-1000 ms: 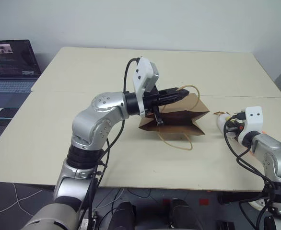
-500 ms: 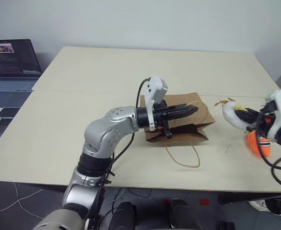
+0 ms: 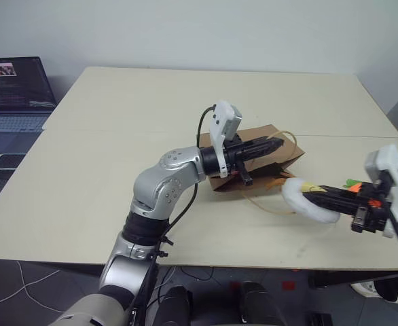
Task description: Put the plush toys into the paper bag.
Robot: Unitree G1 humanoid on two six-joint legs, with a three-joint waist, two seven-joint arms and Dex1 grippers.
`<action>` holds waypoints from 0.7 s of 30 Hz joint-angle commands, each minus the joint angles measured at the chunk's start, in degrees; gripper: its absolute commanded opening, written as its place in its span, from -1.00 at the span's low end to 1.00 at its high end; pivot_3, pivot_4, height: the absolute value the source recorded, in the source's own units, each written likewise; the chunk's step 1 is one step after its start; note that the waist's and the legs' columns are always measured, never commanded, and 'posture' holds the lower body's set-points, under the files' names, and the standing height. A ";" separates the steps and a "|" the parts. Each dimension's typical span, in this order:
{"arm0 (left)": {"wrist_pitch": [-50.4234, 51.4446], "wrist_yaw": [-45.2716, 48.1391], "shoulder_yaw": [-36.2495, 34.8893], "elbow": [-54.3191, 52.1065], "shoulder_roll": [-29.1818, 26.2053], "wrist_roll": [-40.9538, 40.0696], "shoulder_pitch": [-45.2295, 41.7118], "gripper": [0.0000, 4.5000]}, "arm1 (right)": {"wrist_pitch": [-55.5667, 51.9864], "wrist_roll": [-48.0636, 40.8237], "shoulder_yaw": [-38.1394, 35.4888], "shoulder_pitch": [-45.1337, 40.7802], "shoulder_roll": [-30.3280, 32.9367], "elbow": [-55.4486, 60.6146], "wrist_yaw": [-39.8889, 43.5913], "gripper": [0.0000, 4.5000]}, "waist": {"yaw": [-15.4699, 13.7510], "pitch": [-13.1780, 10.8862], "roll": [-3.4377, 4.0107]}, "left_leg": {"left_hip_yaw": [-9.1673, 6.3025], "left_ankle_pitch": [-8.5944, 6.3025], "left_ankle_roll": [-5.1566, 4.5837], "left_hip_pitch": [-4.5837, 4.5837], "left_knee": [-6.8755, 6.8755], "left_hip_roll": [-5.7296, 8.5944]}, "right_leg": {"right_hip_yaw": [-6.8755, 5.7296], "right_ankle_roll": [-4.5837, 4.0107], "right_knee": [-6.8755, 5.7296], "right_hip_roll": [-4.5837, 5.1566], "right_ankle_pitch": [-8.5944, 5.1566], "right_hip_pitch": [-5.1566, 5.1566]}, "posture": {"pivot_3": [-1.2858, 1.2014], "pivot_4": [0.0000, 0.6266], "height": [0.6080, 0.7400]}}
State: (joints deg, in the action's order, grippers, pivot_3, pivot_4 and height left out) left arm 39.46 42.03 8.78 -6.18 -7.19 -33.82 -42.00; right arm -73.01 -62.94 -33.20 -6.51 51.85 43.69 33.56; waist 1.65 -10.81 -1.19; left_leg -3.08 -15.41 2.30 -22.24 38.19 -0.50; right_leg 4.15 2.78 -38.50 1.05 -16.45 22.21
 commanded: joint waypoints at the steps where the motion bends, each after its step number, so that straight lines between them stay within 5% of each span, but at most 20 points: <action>1: -0.89 0.30 0.51 -1.57 0.85 -0.21 -1.01 -1.00 | 0.88 2.00 6.63 -3.00 -3.92 -1.00 -8.77 -0.99 | 0.00 0.01 0.01 | -0.01 0.00 0.00 -0.01 -0.01 0.00 | 0.00 0.00 0.00 0.00 0.00 0.02 | 0.03 -0.52 1.00; 10: 2.24 -0.27 -1.29 -4.15 1.24 -3.75 -1.30 -1.00 | 4.27 10.94 19.66 -7.07 -17.51 -6.03 -22.03 -0.99 | 0.02 0.02 0.03 | -0.08 0.00 0.01 -0.12 -0.07 -0.03 | -0.05 -0.01 0.02 -0.02 0.00 0.12 | 0.03 -0.52 1.00; 21: 7.46 -3.51 -4.27 -5.50 1.87 -9.29 -2.01 -1.00 | 6.56 15.01 22.83 -13.16 -40.27 -12.51 -37.10 -0.99 | 0.15 0.03 0.04 | -0.12 0.00 0.01 -0.11 -0.08 -0.04 | -0.06 -0.01 -0.02 -0.01 0.00 0.15 | 0.03 -0.52 1.00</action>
State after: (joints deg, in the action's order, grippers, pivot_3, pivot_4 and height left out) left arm 46.70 38.91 5.46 -9.25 -5.91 -41.43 -42.77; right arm -67.72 -48.26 -9.84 -18.62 13.40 31.24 -0.96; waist 1.80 -10.78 -1.15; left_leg -3.19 -15.40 2.31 -22.36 38.10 -0.55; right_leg 4.10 2.76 -38.53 1.04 -16.45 22.38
